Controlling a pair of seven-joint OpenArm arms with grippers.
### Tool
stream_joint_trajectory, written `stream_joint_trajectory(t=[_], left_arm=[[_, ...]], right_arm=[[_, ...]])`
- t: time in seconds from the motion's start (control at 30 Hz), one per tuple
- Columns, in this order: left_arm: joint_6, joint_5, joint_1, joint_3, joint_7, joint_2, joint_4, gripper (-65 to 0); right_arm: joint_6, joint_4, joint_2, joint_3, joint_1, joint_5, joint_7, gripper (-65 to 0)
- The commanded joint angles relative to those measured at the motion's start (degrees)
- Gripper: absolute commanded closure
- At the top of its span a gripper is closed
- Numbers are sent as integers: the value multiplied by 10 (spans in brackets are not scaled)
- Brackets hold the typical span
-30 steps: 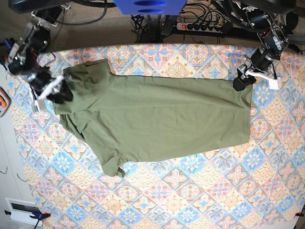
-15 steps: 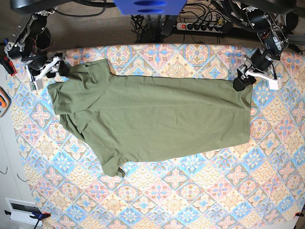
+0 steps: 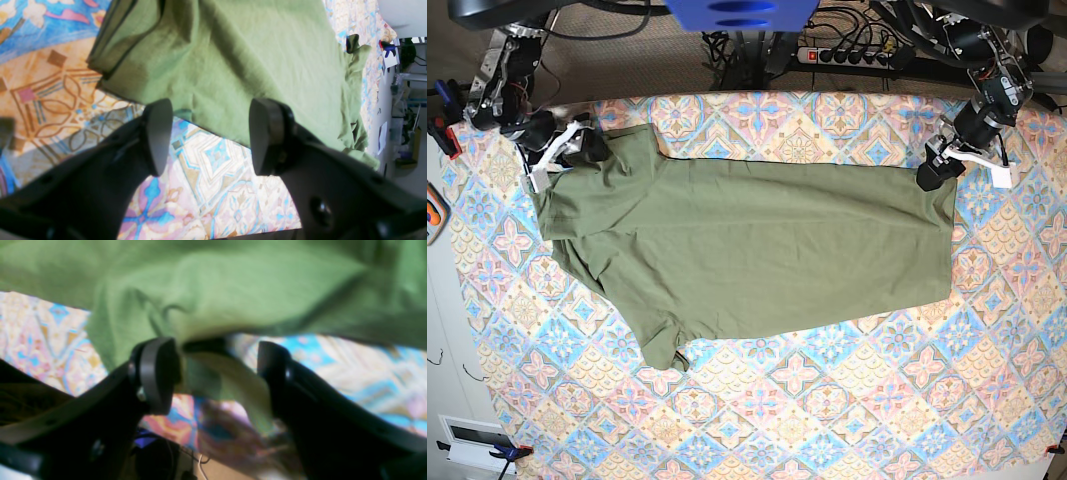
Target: Layout the t-shirt on the table in an organized manner, then fold the t-shirt properly
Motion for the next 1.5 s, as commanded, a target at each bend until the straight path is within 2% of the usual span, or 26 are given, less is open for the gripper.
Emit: stream_joint_trajectory(t=[0.0, 0.07, 0.13, 0.2, 0.3, 0.43, 0.77, 1.0, 1.23, 1.47], left_arm=[[-4, -9, -1, -2, -4, -8, 8, -365], [-4, -9, -1, -2, -4, -8, 8, -365], [-4, -9, -1, -2, -4, -8, 8, -365], [-4, -9, -1, -2, -6, -8, 8, -365], [-4, -9, -1, -2, -6, -8, 8, -365], [-4, -8, -1, -2, -6, -8, 8, -365], [-4, -8, -1, -2, -6, -7, 8, -365], [-4, -8, -1, -2, -6, -5, 8, -365], [-4, -8, -1, -2, -6, -6, 8, -364], [-4, -8, -1, -2, -6, -5, 8, -364]], right_arm=[[2, 3, 3, -9, -2, 7, -14, -374], [2, 3, 3, -15, -2, 10, -14, -358], [2, 2, 3, -16, -2, 9, -11, -296], [2, 2, 3, -17, -2, 9, 2, -201], [2, 2, 3, -18, -2, -13, 8, 0], [2, 13, 3, -13, -6, -49, 5, -10], [2, 159, -3, -11, -6, -49, 5, -7], [2, 178, -4, -12, 2, -48, 4, -7], [2, 178, -4, -12, 53, 9, 3, -7], [2, 149, -4, -37, 134, -14, 6, -4]])
